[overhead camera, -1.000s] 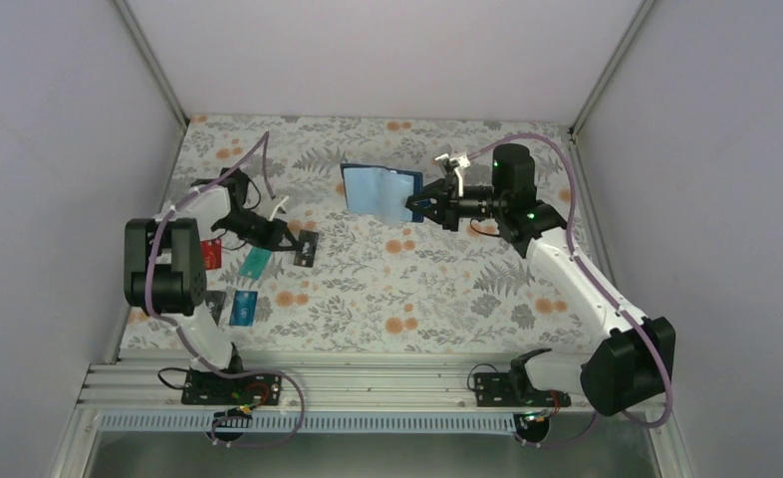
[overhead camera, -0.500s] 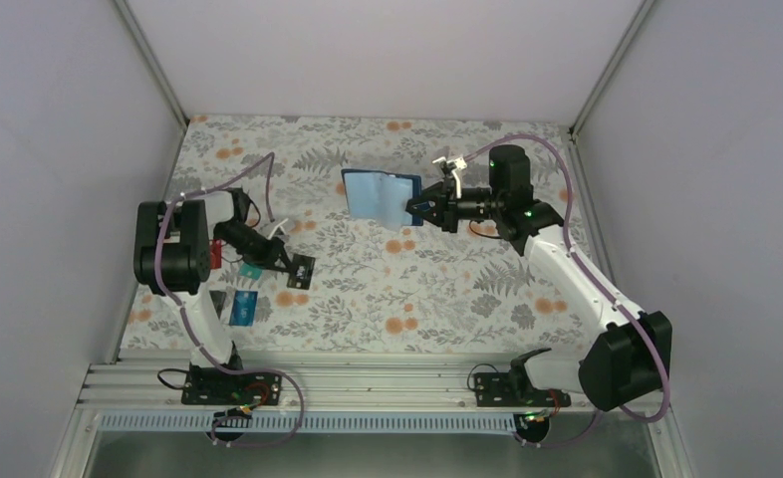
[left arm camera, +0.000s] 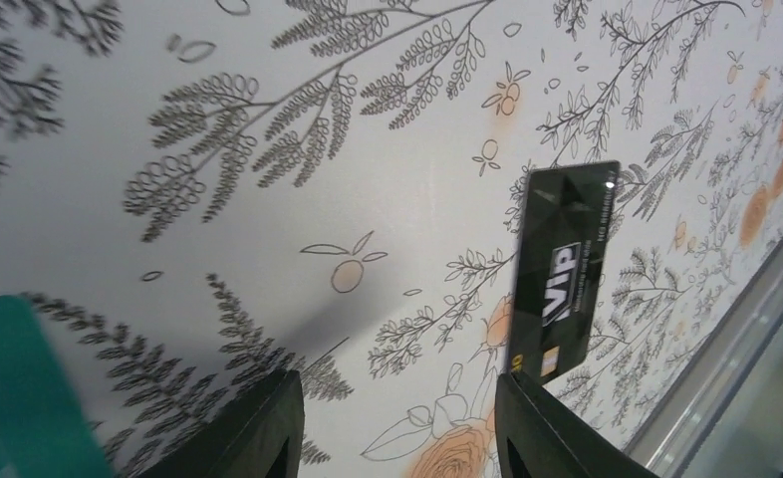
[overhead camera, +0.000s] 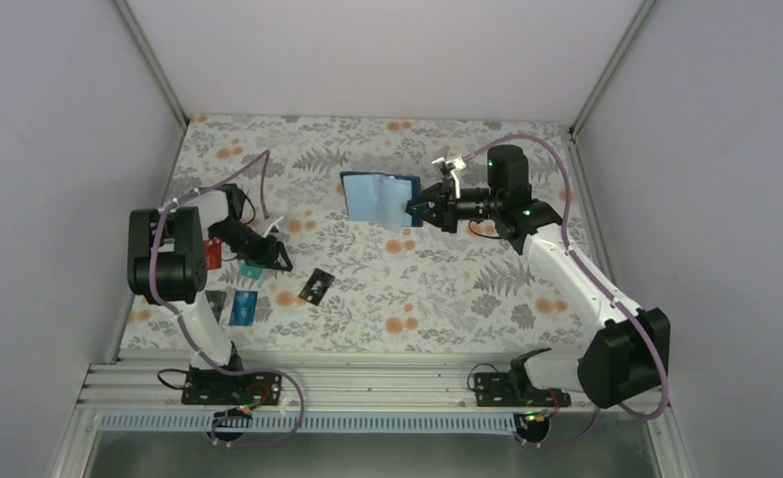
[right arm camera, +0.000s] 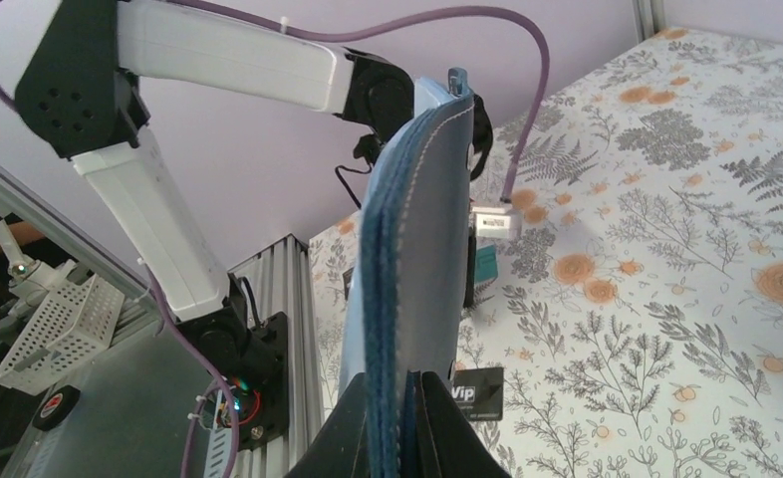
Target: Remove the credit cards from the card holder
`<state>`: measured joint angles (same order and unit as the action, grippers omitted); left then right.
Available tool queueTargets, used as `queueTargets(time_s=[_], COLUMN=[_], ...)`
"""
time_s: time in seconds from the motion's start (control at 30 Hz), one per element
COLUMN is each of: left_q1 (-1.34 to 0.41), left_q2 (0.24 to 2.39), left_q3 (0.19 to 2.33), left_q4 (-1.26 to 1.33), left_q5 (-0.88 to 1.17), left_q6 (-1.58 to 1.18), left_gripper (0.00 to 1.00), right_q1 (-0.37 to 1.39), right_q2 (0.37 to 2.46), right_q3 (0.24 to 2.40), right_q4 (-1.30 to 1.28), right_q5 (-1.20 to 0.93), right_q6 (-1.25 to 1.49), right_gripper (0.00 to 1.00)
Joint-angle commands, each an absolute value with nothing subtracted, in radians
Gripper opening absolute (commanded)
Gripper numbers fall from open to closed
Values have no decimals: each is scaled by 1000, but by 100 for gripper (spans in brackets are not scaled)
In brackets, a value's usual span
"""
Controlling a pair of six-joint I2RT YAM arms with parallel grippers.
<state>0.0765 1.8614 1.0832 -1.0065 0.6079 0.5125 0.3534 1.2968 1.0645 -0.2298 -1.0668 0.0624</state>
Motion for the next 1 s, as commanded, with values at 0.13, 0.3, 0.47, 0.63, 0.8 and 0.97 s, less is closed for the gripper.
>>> queueTargets(time_s=[0.13, 0.3, 0.47, 0.63, 0.8, 0.97], left_q1=[88, 109, 56, 11, 51, 165], left_q2=[1702, 1587, 1575, 1551, 1515, 1429], left_q3=[1208, 1266, 1213, 1145, 1124, 1129], left_q4=[-1030, -950, -917, -879, -789, -539], left_q5=[586, 627, 627, 607, 561, 293], left_q6=[533, 512, 559, 583, 536, 387], left_gripper=[56, 69, 66, 68, 78, 100], right_q1=[346, 322, 292, 245, 189, 97], right_q2=[1463, 1593, 1711, 1795, 1811, 1586], right_q3=[1097, 1070, 1072, 1033, 1061, 1100], right_q4=[-225, -182, -249, -312, -369, -361], right_q5=[-992, -999, -945, -922, -626, -174], right_q6=[256, 342, 295, 233, 249, 295], right_gripper=[4, 4, 4, 9, 97, 99])
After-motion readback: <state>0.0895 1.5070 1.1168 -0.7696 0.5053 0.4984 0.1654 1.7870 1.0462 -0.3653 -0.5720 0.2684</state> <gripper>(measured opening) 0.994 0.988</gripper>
